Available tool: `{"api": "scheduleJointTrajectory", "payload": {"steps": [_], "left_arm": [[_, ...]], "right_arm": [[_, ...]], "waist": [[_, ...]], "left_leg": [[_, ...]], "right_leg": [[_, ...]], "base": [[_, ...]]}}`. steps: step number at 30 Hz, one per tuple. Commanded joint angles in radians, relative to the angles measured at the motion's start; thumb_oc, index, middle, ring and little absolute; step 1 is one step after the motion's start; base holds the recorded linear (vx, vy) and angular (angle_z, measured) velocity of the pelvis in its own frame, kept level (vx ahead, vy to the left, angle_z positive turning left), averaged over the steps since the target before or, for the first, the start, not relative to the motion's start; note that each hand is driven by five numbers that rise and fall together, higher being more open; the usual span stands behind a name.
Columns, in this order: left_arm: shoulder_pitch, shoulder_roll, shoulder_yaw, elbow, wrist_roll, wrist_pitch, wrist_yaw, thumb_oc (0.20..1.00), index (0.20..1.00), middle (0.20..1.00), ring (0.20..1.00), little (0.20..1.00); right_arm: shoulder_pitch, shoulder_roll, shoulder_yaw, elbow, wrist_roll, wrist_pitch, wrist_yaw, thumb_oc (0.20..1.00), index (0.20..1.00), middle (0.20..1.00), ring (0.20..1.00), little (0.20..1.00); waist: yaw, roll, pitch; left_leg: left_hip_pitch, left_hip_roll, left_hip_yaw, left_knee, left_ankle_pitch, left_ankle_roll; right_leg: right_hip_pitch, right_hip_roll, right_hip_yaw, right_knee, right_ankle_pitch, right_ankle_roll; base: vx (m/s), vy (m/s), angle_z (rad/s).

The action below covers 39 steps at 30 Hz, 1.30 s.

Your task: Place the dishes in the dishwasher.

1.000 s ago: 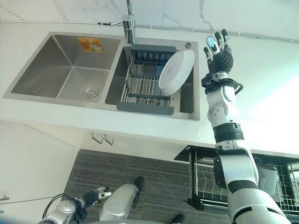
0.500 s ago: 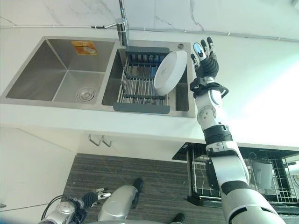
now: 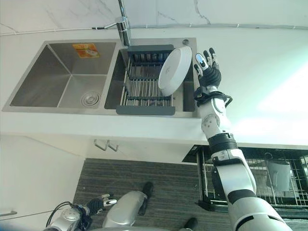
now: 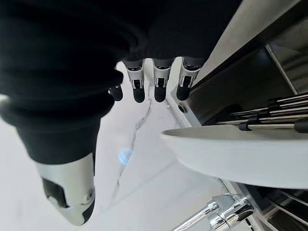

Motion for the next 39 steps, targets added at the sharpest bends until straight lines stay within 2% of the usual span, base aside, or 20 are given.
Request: {"api": "scheduleJointTrajectory", "payload": {"steps": [1, 17, 39], "left_arm": [[-0.014, 0.007, -0.06, -0.003, -0.049, -0.02, -0.002, 1.0, 1.0, 1.0, 1.0, 1.0], [-0.019, 0.008, -0.07, -0.021, -0.062, -0.025, -0.007, 1.0, 1.0, 1.0, 1.0, 1.0], [-0.022, 0.021, -0.05, -0.014, -0.067, -0.016, -0.008, 1.0, 1.0, 1.0, 1.0, 1.0]], "right_arm": [[-0.017, -0.032, 0.017, -0.04, 0.005, -0.056, 0.011, 1.0, 1.0, 1.0, 1.0, 1.0], [-0.037, -0.043, 0.053, -0.028, -0.042, -0.011, 0.043, 1.0, 1.0, 1.0, 1.0, 1.0], [-0.049, -0.043, 0.093, -0.008, -0.055, 0.023, 0.076, 1.0, 1.0, 1.0, 1.0, 1.0]], "waist": [[0.018, 0.022, 0.003], [0.026, 0.034, 0.031], [0.038, 0.011, 0.043]], "left_leg": [[0.076, 0.051, -0.023, -0.248, 0.102, -0.078], [0.053, 0.039, -0.033, -0.233, 0.104, -0.076], [0.052, 0.04, -0.046, -0.233, 0.105, -0.074]], "right_leg": [[0.028, -0.063, 0.018, -0.004, 0.105, 0.075], [0.013, -0.078, 0.016, 0.012, 0.104, 0.075], [0.01, -0.074, 0.012, 0.023, 0.105, 0.075]], "base": [[0.0, 0.0, 0.0], [0.0, 0.012, 0.0], [0.0, 0.0, 0.0]]}}
